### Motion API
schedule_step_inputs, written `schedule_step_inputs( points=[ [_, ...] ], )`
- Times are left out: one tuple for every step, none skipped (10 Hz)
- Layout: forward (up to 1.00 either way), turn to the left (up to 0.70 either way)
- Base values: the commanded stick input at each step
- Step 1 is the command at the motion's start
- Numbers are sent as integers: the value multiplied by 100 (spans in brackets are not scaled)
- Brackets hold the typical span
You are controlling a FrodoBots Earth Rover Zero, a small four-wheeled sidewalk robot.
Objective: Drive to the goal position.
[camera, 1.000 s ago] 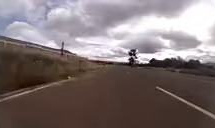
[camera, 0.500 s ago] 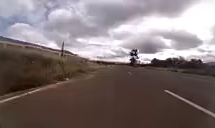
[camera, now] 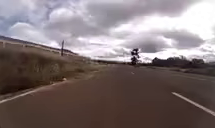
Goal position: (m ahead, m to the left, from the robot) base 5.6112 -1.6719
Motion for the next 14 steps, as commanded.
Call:
schedule_step_inputs(
  points=[
    [70,1],
    [70,-34],
    [70,-34],
    [70,-34],
    [70,-34],
    [70,-34],
    [70,-34],
    [70,-33],
    [70,-31],
    [70,-23],
    [70,-8],
    [70,1],
    [70,1],
    [70,1]
  ],
)
